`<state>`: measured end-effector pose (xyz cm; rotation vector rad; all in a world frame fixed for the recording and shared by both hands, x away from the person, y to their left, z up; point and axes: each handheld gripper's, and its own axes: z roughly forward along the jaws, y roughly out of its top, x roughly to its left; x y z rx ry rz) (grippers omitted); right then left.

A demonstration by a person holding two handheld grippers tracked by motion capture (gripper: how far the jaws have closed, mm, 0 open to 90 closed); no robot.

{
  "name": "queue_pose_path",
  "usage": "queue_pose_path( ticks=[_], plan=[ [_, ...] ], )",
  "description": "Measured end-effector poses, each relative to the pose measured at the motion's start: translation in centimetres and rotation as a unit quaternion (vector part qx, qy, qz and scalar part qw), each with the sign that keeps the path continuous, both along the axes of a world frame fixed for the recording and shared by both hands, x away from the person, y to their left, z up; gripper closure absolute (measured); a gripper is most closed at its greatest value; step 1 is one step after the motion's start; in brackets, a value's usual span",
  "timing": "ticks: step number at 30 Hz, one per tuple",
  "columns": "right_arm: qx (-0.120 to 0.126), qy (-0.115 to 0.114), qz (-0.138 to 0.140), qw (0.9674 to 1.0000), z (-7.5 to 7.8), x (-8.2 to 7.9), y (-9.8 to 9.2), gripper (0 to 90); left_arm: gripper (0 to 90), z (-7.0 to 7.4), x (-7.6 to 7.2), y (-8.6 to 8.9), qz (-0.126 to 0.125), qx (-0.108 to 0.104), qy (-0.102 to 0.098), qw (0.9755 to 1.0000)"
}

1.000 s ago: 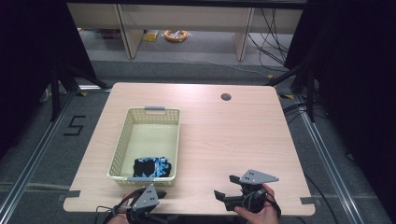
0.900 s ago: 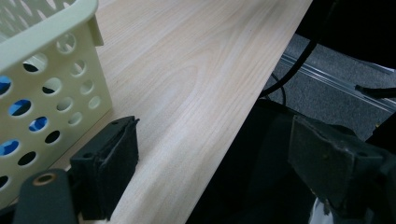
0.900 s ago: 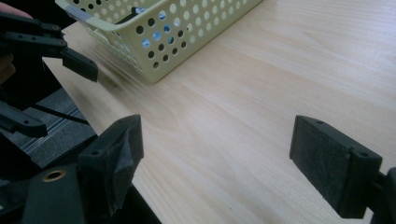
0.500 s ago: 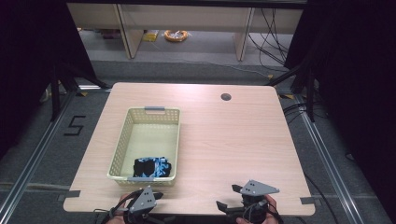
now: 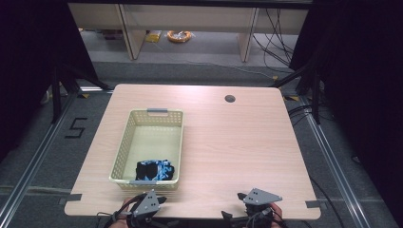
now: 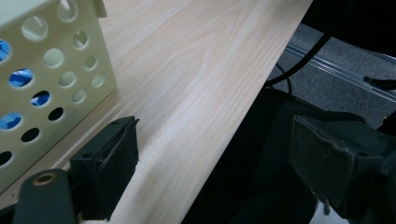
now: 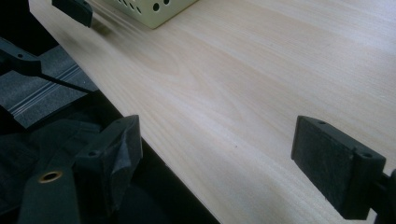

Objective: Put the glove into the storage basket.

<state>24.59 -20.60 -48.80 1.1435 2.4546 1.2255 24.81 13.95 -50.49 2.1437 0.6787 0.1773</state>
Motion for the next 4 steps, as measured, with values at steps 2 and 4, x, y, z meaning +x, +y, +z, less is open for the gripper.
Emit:
queue_pose_path(
  ticks=[2, 4],
  plan=[
    [-0.004, -0.015, 0.009, 0.9998, -0.13, 0.23, -0.06, 17.3, 15.6, -0.04, -0.09, -0.13, 0.005, -0.013, 0.002, 0.9999],
    [-0.008, -0.015, 0.007, 0.9998, -0.18, 0.2, -0.04, 17.3, 15.6, 0.07, 0.02, 0.06, -0.001, 0.002, -0.003, 1.0]
  ],
)
